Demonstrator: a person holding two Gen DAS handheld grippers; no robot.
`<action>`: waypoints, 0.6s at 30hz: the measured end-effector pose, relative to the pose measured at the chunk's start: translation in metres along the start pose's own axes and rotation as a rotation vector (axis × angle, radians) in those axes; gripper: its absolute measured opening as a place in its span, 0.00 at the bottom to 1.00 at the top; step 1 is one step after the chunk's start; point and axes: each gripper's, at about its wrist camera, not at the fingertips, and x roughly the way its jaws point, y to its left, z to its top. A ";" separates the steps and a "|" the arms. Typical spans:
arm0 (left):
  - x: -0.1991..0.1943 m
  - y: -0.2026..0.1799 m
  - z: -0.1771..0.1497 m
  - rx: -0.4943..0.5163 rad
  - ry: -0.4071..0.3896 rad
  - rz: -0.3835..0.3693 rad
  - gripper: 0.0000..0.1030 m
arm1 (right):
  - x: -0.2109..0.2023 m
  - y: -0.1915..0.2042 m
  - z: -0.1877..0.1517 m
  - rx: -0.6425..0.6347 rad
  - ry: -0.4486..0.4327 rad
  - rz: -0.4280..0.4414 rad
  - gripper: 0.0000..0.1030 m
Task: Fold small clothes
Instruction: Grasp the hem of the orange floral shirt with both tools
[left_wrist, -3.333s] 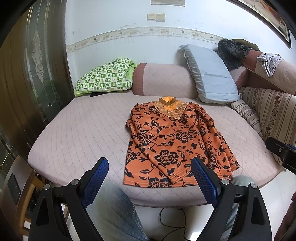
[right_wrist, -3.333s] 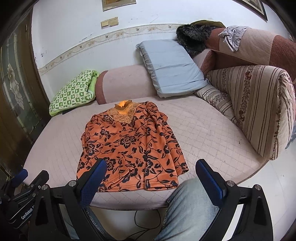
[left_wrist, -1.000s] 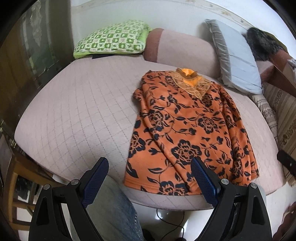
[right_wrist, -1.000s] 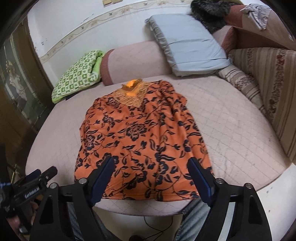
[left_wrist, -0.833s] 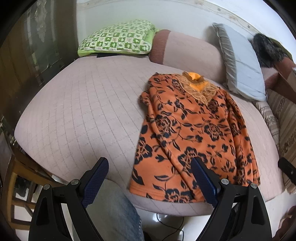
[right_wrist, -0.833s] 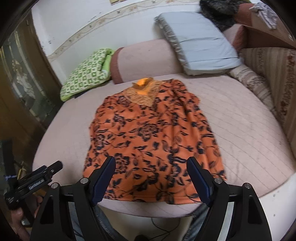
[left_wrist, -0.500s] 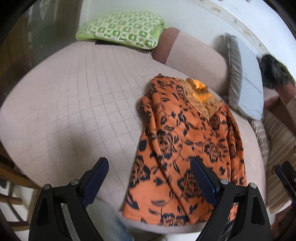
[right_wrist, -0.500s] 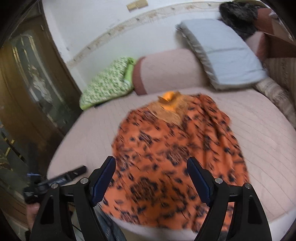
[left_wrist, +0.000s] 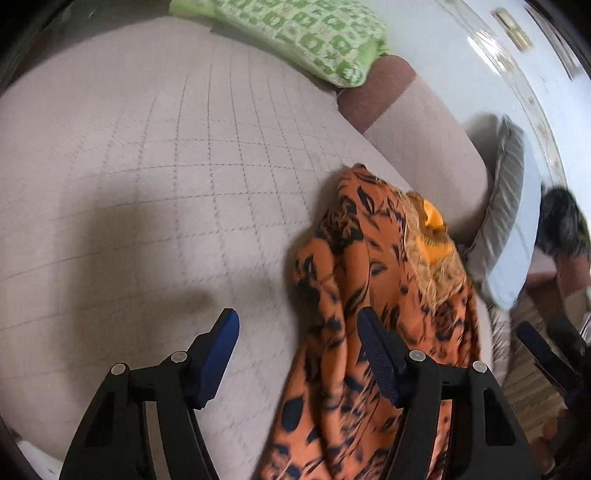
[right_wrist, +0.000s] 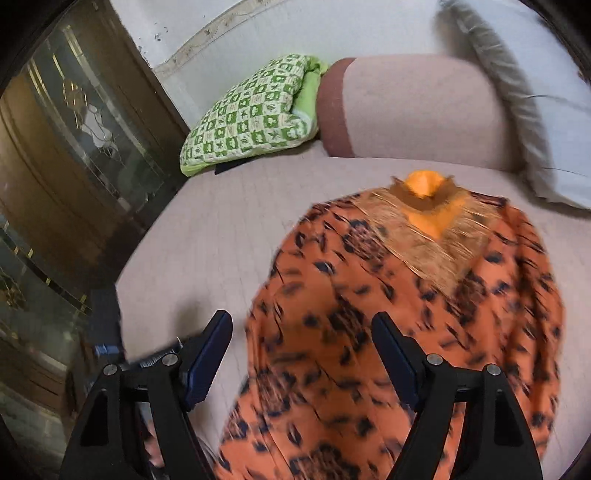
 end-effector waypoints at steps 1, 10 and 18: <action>0.007 0.002 0.006 -0.027 0.002 -0.015 0.64 | 0.009 0.002 0.010 -0.006 0.006 -0.005 0.77; 0.083 0.049 0.041 -0.249 0.046 -0.203 0.57 | 0.168 0.009 0.093 -0.095 0.193 -0.126 0.51; 0.118 0.071 0.039 -0.277 0.099 -0.241 0.14 | 0.249 -0.001 0.102 -0.071 0.317 -0.116 0.18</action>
